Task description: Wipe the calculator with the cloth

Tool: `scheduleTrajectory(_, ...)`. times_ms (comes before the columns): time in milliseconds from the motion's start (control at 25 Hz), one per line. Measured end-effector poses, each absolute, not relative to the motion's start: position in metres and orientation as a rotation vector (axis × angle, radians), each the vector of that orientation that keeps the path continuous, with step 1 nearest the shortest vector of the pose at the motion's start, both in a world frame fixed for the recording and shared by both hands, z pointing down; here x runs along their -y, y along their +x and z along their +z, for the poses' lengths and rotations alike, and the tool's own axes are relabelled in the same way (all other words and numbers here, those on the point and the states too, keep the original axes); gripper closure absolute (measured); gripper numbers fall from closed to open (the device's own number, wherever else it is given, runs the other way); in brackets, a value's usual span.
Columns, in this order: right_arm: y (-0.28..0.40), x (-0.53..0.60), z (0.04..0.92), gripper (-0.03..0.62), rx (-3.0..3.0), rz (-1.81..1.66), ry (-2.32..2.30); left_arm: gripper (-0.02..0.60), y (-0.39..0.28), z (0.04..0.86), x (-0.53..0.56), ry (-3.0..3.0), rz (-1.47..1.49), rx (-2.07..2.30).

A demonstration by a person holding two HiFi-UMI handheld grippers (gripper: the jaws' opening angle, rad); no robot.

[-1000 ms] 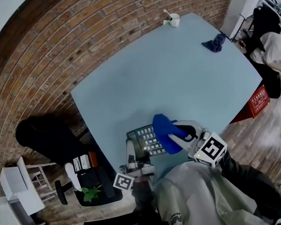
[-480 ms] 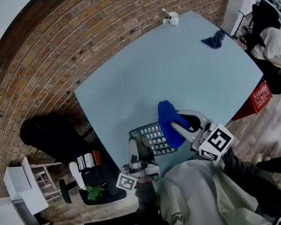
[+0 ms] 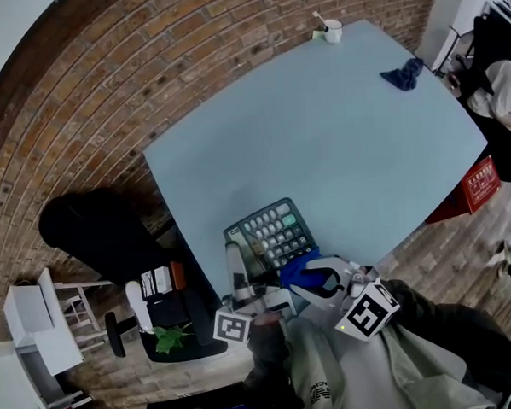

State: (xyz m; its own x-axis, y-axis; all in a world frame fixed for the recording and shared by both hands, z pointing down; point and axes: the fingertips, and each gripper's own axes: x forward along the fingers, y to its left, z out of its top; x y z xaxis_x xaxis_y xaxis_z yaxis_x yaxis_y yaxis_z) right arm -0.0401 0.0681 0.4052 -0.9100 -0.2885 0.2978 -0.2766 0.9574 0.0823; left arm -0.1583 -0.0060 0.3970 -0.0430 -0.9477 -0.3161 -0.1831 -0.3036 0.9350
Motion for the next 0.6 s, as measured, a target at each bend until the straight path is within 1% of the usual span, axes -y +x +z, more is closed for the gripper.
scheduleTrajectory(120,-0.051,-0.06,0.405,0.511,2.816,-0.032,0.425,0.535,-0.157,0.397,0.007,1.537,-1.423,1.232)
scheduleTrajectory(280,-0.032,-0.053,0.402,0.511,2.823,-0.1,0.462,0.534,-0.161,0.393,0.003,1.564,-1.42,1.244)
scheduleTrajectory(480,0.01,-0.008,0.38,0.51,2.73,-0.208,0.769,0.54,-0.16,0.384,-0.001,1.704,-1.34,1.306)
scheduleTrajectory(600,0.007,0.015,0.371,0.51,2.618,-0.341,0.869,0.54,-0.143,0.388,0.001,1.749,-1.266,1.31)
